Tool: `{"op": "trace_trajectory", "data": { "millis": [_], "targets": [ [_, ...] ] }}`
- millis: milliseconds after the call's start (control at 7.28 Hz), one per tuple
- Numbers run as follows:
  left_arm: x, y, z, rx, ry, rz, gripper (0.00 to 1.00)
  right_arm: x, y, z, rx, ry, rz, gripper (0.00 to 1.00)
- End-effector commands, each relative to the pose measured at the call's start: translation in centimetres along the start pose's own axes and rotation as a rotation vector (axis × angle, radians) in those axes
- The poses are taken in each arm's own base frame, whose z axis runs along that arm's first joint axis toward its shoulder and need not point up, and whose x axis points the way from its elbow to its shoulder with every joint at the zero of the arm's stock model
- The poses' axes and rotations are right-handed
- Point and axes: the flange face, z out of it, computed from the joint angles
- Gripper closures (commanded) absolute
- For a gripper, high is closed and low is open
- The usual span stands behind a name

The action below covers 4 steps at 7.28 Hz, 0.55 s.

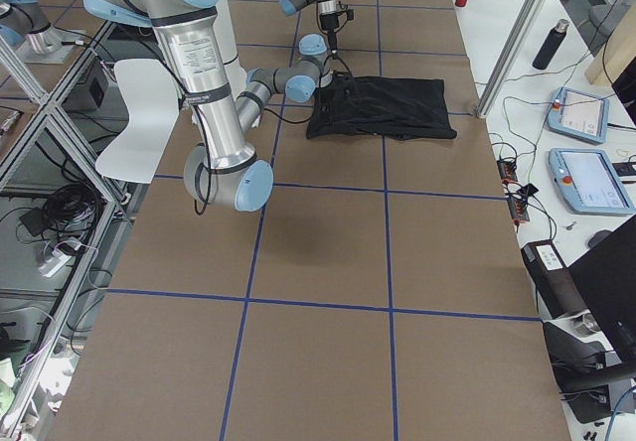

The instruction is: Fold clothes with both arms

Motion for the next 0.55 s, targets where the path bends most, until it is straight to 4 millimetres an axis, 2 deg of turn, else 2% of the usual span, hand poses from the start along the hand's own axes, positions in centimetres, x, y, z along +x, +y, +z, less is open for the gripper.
{"op": "trace_trajectory", "data": {
  "millis": [0, 137, 275, 412],
  "targets": [
    [1.6, 2.4, 1.1, -0.007, 0.021, -0.063, 0.02, 0.0, 0.0, -0.1, 0.000, -0.002, 0.000, 0.00],
    [2.3, 2.5, 1.4, -0.009, 0.028, -0.101, 0.10, 0.0, 0.1, -0.1, -0.001, -0.002, 0.000, 0.00],
    [3.2, 3.0, 1.7, -0.017, 0.040, -0.146, 0.26, 0.0, 0.1, -0.1, -0.001, -0.002, 0.000, 0.00],
    [3.2, 4.0, 2.3, -0.036, 0.035, -0.150, 0.31, 0.0, 0.1, -0.1, -0.001, -0.002, 0.000, 0.00]
  ]
}}
